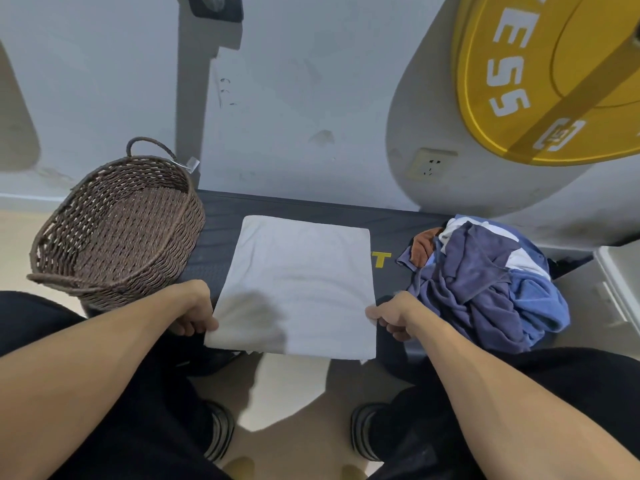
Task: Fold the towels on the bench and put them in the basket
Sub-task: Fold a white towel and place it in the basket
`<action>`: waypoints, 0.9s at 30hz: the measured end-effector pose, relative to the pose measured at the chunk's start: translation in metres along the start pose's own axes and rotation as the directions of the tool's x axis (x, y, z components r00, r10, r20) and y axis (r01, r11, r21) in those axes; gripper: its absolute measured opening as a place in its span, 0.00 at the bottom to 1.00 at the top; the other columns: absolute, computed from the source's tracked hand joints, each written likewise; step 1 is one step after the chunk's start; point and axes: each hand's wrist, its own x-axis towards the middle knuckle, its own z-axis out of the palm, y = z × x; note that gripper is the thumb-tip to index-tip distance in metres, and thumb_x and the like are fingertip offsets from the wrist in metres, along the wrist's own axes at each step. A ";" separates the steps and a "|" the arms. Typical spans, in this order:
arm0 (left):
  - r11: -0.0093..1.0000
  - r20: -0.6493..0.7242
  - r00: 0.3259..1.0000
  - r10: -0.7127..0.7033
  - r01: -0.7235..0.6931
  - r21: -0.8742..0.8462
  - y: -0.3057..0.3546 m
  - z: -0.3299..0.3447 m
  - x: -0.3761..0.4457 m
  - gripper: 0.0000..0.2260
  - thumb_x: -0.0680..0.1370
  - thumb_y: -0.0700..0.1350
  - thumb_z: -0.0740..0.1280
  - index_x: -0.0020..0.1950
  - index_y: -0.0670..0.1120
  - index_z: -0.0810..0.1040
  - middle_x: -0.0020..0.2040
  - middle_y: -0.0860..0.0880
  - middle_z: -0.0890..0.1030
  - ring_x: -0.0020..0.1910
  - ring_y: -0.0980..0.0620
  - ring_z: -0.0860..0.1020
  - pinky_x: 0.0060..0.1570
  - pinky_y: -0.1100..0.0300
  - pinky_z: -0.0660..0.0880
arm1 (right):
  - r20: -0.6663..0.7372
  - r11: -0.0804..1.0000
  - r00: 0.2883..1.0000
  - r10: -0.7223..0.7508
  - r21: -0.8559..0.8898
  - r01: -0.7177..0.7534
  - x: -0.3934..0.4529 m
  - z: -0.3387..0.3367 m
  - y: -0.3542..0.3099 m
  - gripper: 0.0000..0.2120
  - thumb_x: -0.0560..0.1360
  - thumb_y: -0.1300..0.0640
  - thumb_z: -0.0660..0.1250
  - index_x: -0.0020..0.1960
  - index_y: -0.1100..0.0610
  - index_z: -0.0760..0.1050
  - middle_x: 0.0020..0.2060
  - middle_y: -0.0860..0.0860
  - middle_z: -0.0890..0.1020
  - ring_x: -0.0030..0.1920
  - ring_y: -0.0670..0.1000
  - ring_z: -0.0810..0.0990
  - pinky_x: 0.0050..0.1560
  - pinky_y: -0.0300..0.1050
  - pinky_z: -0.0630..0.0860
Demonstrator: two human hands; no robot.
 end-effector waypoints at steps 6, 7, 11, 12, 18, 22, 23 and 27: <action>0.998 -0.028 0.999 -0.025 0.026 0.049 -0.003 0.006 0.004 0.10 0.79 0.48 0.69 0.48 0.42 0.77 0.45 0.47 0.80 0.37 0.52 0.76 0.30 0.64 0.73 | 0.017 0.999 0.999 0.031 -0.040 -0.030 -0.002 0.001 -0.003 0.10 0.77 0.55 0.66 0.42 0.59 0.68 0.34 0.54 0.70 0.31 0.50 0.65 0.33 0.41 0.65; 0.998 -0.033 0.999 -0.030 0.031 0.049 -0.002 0.006 0.005 0.10 0.78 0.49 0.69 0.48 0.42 0.77 0.44 0.47 0.80 0.36 0.52 0.76 0.29 0.64 0.73 | 0.018 0.998 0.999 0.034 -0.055 -0.032 -0.002 0.001 -0.002 0.11 0.77 0.55 0.67 0.42 0.59 0.69 0.35 0.54 0.70 0.31 0.50 0.66 0.34 0.41 0.66; 1.000 -0.030 0.999 -0.017 0.018 0.023 0.000 0.004 0.004 0.12 0.77 0.49 0.71 0.52 0.40 0.80 0.44 0.47 0.81 0.35 0.52 0.77 0.31 0.62 0.74 | 0.088 0.989 0.995 0.049 -0.146 -0.035 -0.010 0.001 -0.001 0.17 0.76 0.46 0.71 0.39 0.58 0.71 0.32 0.52 0.71 0.29 0.49 0.65 0.33 0.41 0.66; 1.000 -0.014 1.000 -0.018 0.018 0.026 0.000 0.004 0.003 0.13 0.77 0.49 0.71 0.54 0.40 0.80 0.45 0.47 0.81 0.35 0.52 0.77 0.31 0.63 0.74 | 0.112 0.984 0.992 0.060 -0.176 -0.039 -0.012 0.002 0.001 0.18 0.74 0.46 0.73 0.40 0.59 0.72 0.31 0.52 0.71 0.29 0.49 0.65 0.32 0.41 0.66; 0.996 0.041 0.999 -0.019 0.015 0.089 -0.001 0.007 -0.005 0.11 0.79 0.49 0.69 0.52 0.41 0.79 0.47 0.48 0.80 0.38 0.53 0.75 0.34 0.64 0.73 | 0.206 0.910 0.970 0.127 -0.414 -0.031 -0.026 0.000 -0.001 0.18 0.76 0.47 0.72 0.40 0.61 0.74 0.30 0.54 0.68 0.28 0.53 0.63 0.33 0.43 0.64; 0.988 0.011 1.000 -0.026 0.024 0.152 -0.005 0.003 -0.011 0.12 0.79 0.49 0.69 0.52 0.40 0.80 0.46 0.47 0.80 0.40 0.51 0.76 0.35 0.63 0.73 | 0.237 0.811 0.959 0.155 -0.585 0.014 -0.031 0.002 -0.004 0.18 0.78 0.45 0.68 0.50 0.61 0.77 0.42 0.57 0.75 0.41 0.56 0.73 0.45 0.47 0.70; 0.975 -0.009 0.999 -0.032 0.033 0.219 -0.004 0.002 -0.013 0.13 0.78 0.49 0.69 0.53 0.40 0.81 0.43 0.47 0.80 0.38 0.50 0.76 0.35 0.63 0.73 | 0.224 0.783 0.964 0.141 -0.622 0.030 -0.032 0.004 -0.006 0.18 0.78 0.45 0.68 0.54 0.61 0.78 0.45 0.57 0.76 0.45 0.57 0.74 0.48 0.47 0.71; 0.921 -0.349 0.902 0.254 -0.116 0.371 0.013 0.006 -0.012 0.12 0.71 0.51 0.71 0.47 0.43 0.77 0.46 0.46 0.81 0.44 0.46 0.81 0.43 0.57 0.78 | 0.068 0.602 0.996 -0.062 -0.793 0.092 -0.034 0.015 -0.022 0.23 0.72 0.47 0.72 0.62 0.59 0.76 0.55 0.56 0.80 0.56 0.60 0.80 0.58 0.52 0.76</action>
